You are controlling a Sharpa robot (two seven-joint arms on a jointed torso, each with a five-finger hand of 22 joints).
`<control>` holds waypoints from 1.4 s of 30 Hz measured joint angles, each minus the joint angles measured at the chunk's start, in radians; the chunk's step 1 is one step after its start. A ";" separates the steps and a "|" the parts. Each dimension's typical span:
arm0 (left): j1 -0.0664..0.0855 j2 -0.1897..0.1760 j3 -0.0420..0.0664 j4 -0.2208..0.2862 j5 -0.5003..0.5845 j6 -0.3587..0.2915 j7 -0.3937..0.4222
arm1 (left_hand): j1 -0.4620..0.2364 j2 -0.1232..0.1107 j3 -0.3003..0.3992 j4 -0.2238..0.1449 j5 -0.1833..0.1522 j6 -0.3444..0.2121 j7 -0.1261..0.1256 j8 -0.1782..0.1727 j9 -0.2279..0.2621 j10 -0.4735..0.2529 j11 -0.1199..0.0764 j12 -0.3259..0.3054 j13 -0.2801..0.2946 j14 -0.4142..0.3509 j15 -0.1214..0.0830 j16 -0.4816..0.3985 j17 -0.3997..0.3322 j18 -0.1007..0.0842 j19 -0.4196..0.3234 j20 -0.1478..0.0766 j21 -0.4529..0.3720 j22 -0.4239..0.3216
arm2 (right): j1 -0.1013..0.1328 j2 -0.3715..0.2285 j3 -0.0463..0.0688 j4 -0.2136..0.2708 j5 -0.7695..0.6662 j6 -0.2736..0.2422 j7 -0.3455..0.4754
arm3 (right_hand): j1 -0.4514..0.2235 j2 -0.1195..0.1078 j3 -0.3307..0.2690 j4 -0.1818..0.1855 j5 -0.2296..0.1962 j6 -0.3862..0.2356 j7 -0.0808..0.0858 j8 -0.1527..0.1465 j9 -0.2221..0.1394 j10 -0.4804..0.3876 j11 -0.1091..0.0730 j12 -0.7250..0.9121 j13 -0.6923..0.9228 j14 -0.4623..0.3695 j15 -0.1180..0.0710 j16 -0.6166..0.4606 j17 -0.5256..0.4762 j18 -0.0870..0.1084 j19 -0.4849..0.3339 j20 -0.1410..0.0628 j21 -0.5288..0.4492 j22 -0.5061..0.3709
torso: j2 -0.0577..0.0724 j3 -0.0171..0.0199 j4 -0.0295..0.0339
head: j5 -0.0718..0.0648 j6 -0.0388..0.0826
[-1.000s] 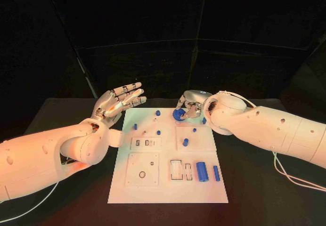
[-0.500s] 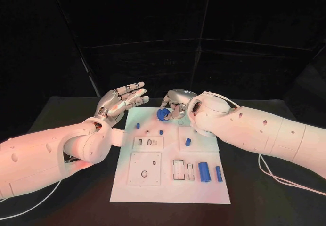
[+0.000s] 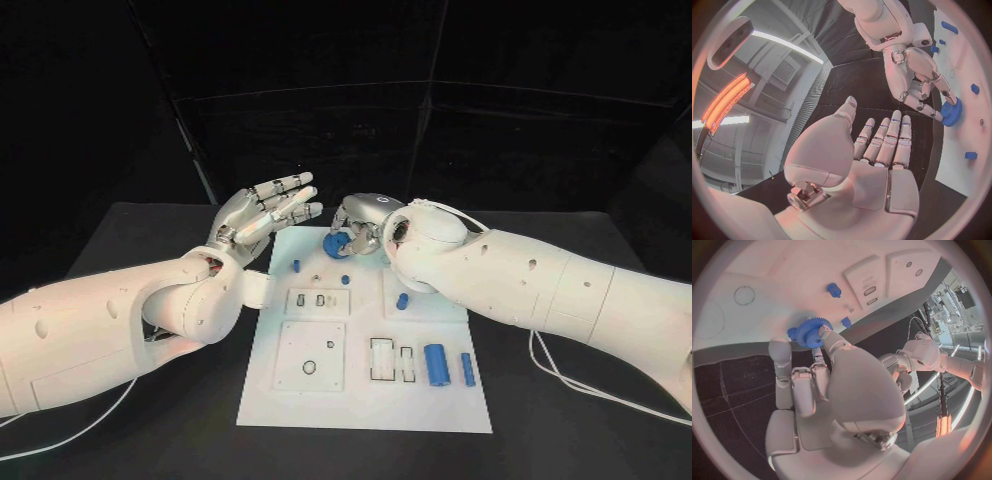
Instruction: Assemble the parts on the task board
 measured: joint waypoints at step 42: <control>0.000 0.007 0.000 -0.008 0.000 0.000 0.000 | 0.000 0.000 0.000 0.000 0.000 0.000 0.000 0.000 0.000 0.000 0.000 0.000 0.000 0.000 0.000 0.000 0.000 0.000 0.000 0.000 0.000 0.000 | -0.015 0.039 -0.004 -0.061 -0.026 0.041 0.009 | -0.056 -0.030 0.013 -0.002 0.002 -0.003 0.022 -0.016 0.001 -0.011 0.011 -0.013 0.000 0.000 0.000 0.000 0.001 -0.016 0.007 0.007 0.004 0.005 | -0.001 0.0006 -0.0006 | 0.004 -0.014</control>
